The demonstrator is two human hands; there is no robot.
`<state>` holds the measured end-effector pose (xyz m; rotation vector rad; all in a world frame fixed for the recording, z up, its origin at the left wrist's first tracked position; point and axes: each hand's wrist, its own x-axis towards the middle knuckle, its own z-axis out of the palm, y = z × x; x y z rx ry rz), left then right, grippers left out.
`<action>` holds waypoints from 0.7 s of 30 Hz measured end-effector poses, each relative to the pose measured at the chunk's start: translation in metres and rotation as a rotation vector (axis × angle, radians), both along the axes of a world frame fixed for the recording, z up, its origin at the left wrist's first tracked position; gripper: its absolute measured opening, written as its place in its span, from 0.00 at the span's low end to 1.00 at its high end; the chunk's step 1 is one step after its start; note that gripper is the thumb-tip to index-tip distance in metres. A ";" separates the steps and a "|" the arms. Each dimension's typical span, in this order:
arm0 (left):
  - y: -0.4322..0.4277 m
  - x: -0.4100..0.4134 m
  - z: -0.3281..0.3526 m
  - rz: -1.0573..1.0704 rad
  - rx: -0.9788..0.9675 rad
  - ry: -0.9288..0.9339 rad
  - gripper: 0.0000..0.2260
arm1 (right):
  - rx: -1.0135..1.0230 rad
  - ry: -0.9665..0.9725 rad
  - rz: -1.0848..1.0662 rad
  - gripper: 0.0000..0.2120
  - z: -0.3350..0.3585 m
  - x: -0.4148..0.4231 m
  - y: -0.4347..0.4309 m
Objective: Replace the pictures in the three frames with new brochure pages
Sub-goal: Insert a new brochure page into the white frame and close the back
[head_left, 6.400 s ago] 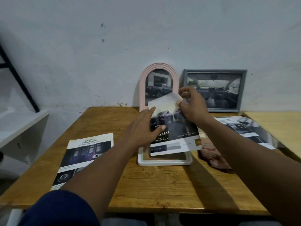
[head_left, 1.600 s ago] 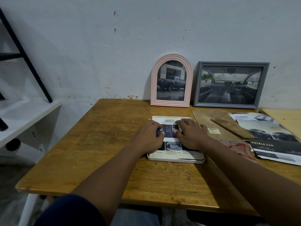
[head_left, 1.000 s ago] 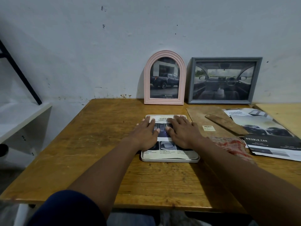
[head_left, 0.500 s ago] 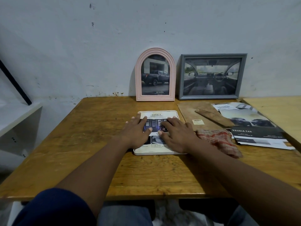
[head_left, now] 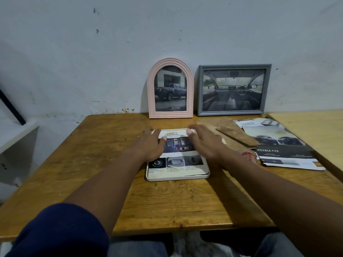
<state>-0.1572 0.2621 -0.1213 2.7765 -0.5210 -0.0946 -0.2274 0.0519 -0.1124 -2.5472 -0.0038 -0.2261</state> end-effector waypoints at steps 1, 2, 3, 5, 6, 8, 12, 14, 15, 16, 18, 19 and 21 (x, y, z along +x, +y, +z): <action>-0.002 0.000 0.000 0.004 -0.010 -0.027 0.27 | 0.001 -0.032 -0.053 0.25 0.005 0.004 -0.011; -0.004 0.000 -0.001 0.006 -0.021 -0.044 0.27 | -0.027 -0.043 -0.111 0.25 0.009 0.007 -0.024; -0.006 -0.001 -0.003 0.006 -0.033 -0.047 0.27 | -0.080 -0.029 -0.173 0.25 0.012 0.011 -0.037; -0.010 -0.002 -0.009 0.012 -0.056 -0.022 0.28 | -0.197 0.056 -0.284 0.26 0.013 0.014 -0.064; -0.012 -0.002 -0.014 0.018 -0.064 -0.010 0.28 | -0.238 0.110 -0.323 0.27 0.011 0.014 -0.076; -0.014 0.000 -0.022 0.041 -0.090 -0.003 0.28 | -0.288 0.208 -0.368 0.27 0.002 0.012 -0.096; -0.015 0.010 -0.030 0.087 -0.167 -0.008 0.29 | -0.314 0.227 -0.405 0.23 -0.017 0.015 -0.110; -0.014 0.014 -0.033 0.087 -0.184 -0.009 0.29 | -0.335 0.171 -0.422 0.21 -0.019 0.019 -0.108; -0.014 0.015 -0.034 0.088 -0.191 -0.012 0.29 | -0.352 0.147 -0.426 0.20 -0.018 0.020 -0.107; -0.013 0.016 -0.035 0.088 -0.193 -0.016 0.29 | -0.372 0.130 -0.422 0.20 -0.018 0.021 -0.107; -0.014 0.016 -0.036 0.092 -0.189 -0.021 0.29 | -0.392 0.118 -0.386 0.19 -0.018 0.022 -0.109; -0.014 0.016 -0.035 0.092 -0.188 -0.021 0.29 | -0.388 0.117 -0.364 0.19 -0.018 0.022 -0.110; -0.015 0.014 -0.033 0.090 -0.188 -0.020 0.29 | -0.375 0.112 -0.344 0.18 -0.017 0.022 -0.110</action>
